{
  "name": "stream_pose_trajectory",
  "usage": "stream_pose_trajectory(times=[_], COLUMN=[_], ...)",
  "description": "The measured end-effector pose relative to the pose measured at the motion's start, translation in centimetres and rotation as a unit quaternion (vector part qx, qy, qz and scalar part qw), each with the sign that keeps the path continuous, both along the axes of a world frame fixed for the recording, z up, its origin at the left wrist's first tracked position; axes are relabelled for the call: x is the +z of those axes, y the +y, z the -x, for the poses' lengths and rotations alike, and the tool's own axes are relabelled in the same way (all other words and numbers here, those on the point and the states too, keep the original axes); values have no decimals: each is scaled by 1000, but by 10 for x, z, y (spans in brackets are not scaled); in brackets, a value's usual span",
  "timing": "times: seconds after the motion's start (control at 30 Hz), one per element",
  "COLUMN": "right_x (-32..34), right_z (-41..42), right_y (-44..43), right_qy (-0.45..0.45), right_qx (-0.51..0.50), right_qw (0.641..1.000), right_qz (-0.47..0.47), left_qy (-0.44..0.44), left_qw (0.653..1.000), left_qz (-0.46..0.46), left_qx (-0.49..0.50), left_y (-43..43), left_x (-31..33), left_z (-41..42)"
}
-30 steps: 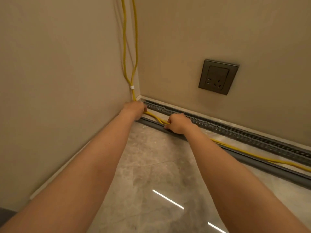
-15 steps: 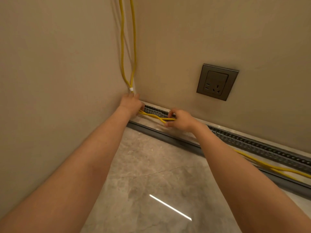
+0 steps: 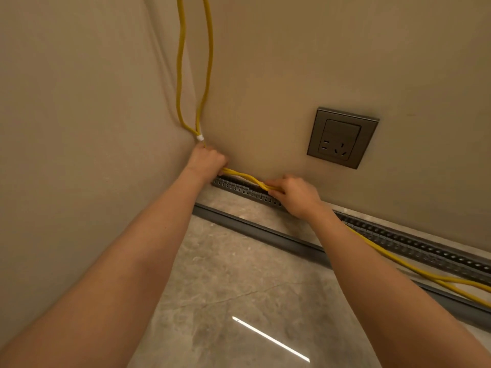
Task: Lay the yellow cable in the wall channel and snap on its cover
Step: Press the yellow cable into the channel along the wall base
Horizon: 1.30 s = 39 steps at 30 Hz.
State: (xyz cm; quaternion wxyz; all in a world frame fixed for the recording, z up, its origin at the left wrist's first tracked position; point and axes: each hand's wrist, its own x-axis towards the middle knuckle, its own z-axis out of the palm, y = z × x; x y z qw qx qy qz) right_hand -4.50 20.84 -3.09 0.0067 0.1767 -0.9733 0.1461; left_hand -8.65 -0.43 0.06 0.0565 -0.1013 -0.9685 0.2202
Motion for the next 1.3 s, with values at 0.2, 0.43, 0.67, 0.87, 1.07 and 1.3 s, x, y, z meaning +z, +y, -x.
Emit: stream_pose_trajectory(times=[0.2, 0.43, 0.67, 0.87, 1.07, 1.3], right_x=[-7, -9, -14, -15, -9, 0], right_z=[-3, -8, -9, -6, -6, -10], right_y=[-2, -3, -9, -14, -14, -14], right_qy=[14, 46, 56, 57, 28, -3], right_qx=[16, 26, 16, 15, 43, 86], right_qw=[999, 997, 997, 997, 995, 982], right_qz=[-30, -53, -45, -45, -89, -169], left_qy=[-28, -64, -47, -45, -18, -11], left_qw=[999, 983, 985, 980, 919, 941], left_qz=[-27, -173, -166, -185, -392, -335], left_qx=[4, 1, 11, -50, -45, -38], left_y=[1, -12, -12, -15, 3, 3], left_x=[-6, -4, -9, -14, -46, -61], left_z=[0, -5, -5, -7, -25, -41])
